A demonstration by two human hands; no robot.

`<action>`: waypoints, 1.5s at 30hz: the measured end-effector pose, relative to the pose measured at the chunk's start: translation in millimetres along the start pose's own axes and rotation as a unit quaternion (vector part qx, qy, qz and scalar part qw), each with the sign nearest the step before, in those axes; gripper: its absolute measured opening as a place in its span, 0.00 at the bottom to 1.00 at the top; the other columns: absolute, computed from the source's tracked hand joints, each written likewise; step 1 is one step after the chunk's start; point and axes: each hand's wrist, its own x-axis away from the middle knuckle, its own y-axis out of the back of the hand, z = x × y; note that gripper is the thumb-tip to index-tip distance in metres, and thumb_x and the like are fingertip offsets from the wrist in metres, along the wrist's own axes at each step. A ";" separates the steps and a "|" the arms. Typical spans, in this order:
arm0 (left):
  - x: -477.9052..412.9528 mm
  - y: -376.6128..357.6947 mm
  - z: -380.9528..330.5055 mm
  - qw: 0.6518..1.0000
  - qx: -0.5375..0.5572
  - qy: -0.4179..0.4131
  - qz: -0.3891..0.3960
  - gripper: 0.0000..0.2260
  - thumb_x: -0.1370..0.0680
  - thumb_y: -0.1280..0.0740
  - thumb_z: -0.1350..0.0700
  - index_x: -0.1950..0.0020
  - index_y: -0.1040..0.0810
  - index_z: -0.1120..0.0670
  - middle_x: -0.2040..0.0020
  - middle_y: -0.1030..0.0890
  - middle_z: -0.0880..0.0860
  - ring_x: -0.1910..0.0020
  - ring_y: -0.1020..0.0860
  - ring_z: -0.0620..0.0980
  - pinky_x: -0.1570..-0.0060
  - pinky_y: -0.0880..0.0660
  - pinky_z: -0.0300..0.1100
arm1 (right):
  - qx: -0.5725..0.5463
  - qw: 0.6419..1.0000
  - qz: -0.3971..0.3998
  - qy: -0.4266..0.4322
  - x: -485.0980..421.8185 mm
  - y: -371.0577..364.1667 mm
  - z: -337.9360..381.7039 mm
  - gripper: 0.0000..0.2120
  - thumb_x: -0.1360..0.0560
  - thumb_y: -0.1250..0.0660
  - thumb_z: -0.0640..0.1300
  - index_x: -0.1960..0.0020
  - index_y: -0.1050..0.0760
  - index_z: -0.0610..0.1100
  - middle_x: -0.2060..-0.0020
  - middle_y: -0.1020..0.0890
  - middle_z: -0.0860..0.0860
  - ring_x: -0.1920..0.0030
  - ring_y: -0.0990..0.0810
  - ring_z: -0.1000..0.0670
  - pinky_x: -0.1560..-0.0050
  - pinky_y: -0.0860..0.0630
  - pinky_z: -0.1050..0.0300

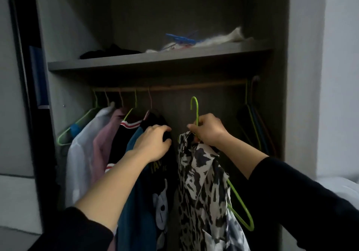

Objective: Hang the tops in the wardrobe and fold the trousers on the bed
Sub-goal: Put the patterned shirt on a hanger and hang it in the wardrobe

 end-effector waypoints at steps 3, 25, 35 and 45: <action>-40.0 -4.0 23.7 1.000 -0.001 -0.016 -0.015 0.20 0.22 0.37 0.52 0.29 0.30 0.51 0.31 0.29 0.53 0.31 0.32 0.53 0.36 0.31 0.49 | 0.007 1.000 0.000 -0.004 -35.1 -15.7 -0.2 0.05 0.22 0.35 0.45 0.54 0.23 0.44 0.61 0.17 0.47 0.58 0.18 0.49 0.56 0.22 0.54; -240.3 -27.9 123.8 0.984 -0.068 -0.082 -0.143 0.35 0.27 0.34 0.55 0.23 0.46 0.49 0.24 0.44 0.52 0.25 0.45 0.55 0.27 0.45 0.47 | 0.052 0.995 -0.088 -0.007 -229.9 -98.6 34.2 0.10 0.28 0.33 0.37 0.47 0.25 0.43 0.57 0.22 0.48 0.54 0.21 0.45 0.58 0.27 0.59; -241.3 -25.2 121.6 0.987 -0.026 -0.074 -0.137 0.33 0.27 0.33 0.54 0.24 0.42 0.48 0.25 0.41 0.53 0.26 0.43 0.56 0.27 0.44 0.47 | 0.081 0.994 -0.064 0.021 -238.8 -107.5 15.4 0.08 0.26 0.35 0.38 0.48 0.23 0.44 0.59 0.20 0.47 0.51 0.19 0.43 0.59 0.30 0.61; -249.1 -27.9 38.3 0.988 0.010 -0.108 -0.111 0.29 0.24 0.36 0.50 0.25 0.40 0.53 0.26 0.40 0.56 0.26 0.47 0.57 0.27 0.51 0.50 | 0.229 0.963 -0.144 -0.018 -197.9 -25.6 -17.0 0.12 0.25 0.33 0.45 0.42 0.25 0.46 0.48 0.19 0.46 0.49 0.20 0.45 0.51 0.22 0.54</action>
